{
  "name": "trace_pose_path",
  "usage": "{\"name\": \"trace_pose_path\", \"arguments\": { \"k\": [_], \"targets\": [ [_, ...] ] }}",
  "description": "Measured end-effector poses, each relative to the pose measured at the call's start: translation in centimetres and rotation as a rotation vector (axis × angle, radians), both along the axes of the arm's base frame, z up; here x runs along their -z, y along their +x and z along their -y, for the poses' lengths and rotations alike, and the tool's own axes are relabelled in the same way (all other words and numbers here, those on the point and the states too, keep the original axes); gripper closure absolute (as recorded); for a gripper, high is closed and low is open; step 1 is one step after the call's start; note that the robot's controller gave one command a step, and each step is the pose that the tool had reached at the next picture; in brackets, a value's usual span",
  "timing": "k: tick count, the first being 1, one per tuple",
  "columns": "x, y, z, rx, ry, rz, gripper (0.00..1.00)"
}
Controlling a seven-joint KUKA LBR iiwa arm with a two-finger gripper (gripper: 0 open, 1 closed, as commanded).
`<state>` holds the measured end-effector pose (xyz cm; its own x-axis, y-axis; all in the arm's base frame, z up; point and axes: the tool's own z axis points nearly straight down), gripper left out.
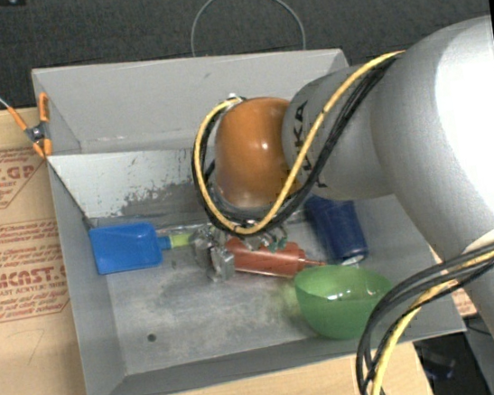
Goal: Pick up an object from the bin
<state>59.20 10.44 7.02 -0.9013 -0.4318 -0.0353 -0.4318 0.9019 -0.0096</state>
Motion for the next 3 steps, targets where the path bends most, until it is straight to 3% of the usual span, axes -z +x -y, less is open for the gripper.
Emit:
{"name": "trace_pose_path", "arguments": {
  "k": [1,2,3],
  "targets": [
    [0.1,-0.1,0.0,0.0,-0.002,-0.005,0.0],
    [0.1,-0.1,0.0,0.0,-0.002,-0.004,0.0],
    [0.1,-1.1,7.1,-0.049,-0.005,-0.004,0.0]
  ]
}}
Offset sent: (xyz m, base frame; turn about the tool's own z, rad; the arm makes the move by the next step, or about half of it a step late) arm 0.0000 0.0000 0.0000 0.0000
